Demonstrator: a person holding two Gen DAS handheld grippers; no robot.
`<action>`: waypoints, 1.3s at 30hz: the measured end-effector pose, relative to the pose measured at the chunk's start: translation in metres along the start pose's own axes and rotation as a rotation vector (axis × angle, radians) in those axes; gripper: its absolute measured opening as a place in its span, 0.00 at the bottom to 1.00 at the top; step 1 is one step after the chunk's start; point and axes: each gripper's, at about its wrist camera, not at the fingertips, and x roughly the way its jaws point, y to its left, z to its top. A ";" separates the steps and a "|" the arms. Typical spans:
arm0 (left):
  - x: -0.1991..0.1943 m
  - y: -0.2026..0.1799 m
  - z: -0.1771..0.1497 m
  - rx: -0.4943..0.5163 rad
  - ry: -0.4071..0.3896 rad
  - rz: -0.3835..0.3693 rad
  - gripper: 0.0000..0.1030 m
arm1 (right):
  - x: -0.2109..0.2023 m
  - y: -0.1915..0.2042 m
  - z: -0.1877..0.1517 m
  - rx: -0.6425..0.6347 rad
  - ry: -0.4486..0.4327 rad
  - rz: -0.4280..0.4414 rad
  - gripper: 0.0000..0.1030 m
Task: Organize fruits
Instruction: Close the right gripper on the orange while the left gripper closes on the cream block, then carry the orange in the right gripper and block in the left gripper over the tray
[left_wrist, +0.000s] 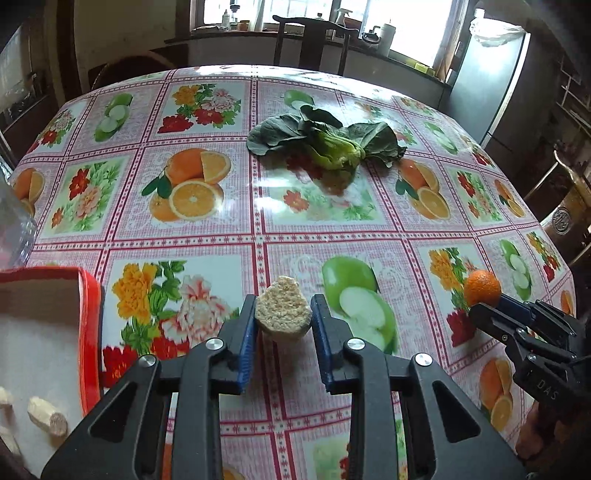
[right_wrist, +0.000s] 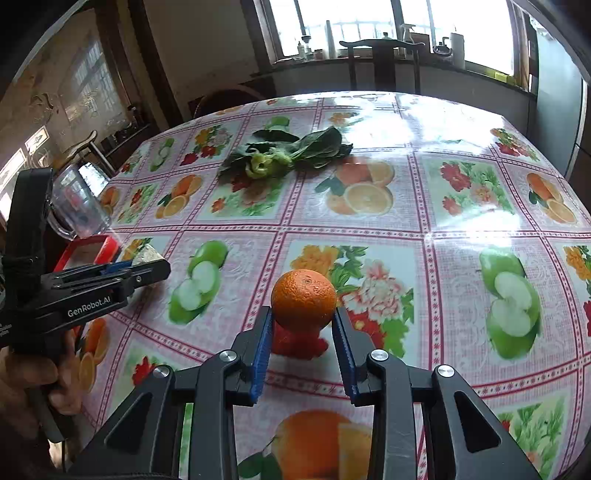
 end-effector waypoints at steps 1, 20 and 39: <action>-0.004 0.001 -0.006 -0.007 0.003 -0.011 0.25 | -0.006 0.004 -0.004 0.003 -0.003 0.017 0.32; -0.099 0.020 -0.093 -0.036 -0.062 -0.027 0.25 | -0.085 0.075 -0.062 0.006 -0.004 0.197 0.32; -0.153 0.074 -0.146 -0.097 -0.118 0.040 0.25 | -0.096 0.175 -0.095 -0.102 0.016 0.318 0.32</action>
